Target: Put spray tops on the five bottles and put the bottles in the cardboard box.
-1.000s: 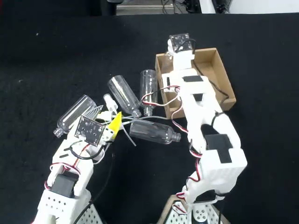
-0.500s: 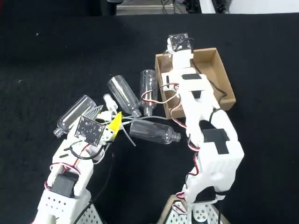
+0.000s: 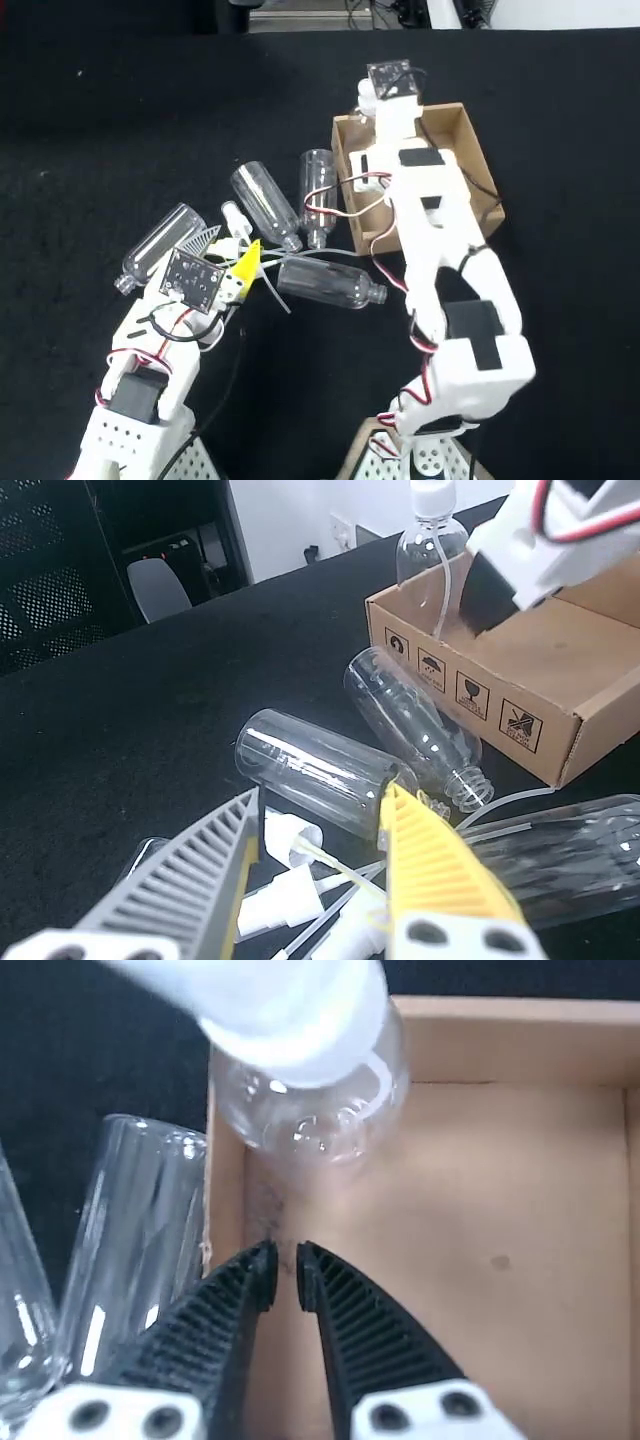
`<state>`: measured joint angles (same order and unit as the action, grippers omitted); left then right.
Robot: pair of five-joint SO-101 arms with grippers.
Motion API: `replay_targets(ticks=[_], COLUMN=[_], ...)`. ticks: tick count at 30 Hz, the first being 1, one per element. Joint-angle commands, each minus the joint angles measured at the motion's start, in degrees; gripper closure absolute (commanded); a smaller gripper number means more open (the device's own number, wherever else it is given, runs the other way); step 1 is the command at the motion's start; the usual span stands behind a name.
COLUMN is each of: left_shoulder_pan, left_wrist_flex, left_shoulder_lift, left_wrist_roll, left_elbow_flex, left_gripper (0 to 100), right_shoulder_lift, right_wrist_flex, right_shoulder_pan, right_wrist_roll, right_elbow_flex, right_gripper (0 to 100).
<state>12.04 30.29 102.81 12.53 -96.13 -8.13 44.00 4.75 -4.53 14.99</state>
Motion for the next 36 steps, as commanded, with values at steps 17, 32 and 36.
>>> replay_targets(ticks=[17,32,36], left_shoulder_pan=[-28.62,-38.29,-42.95], left_wrist_flex=[2.81,8.26,13.63], left_shoulder_lift=[-3.52,-50.90,-60.40], left_wrist_roll=[-10.29,-6.59,4.92], left_elbow_flex=[14.11,41.45,45.93], left_gripper=[80,80,80], right_shoulder_lift=[23.60,23.60,23.60], right_wrist_flex=[1.41,-10.99,-12.04], right_shoulder_pan=[13.80,30.51,31.12], right_wrist_roll=[0.44,-0.26,-0.26], right_elbow_flex=[14.37,27.12,28.00], right_gripper=[98.6,76.6,77.0])
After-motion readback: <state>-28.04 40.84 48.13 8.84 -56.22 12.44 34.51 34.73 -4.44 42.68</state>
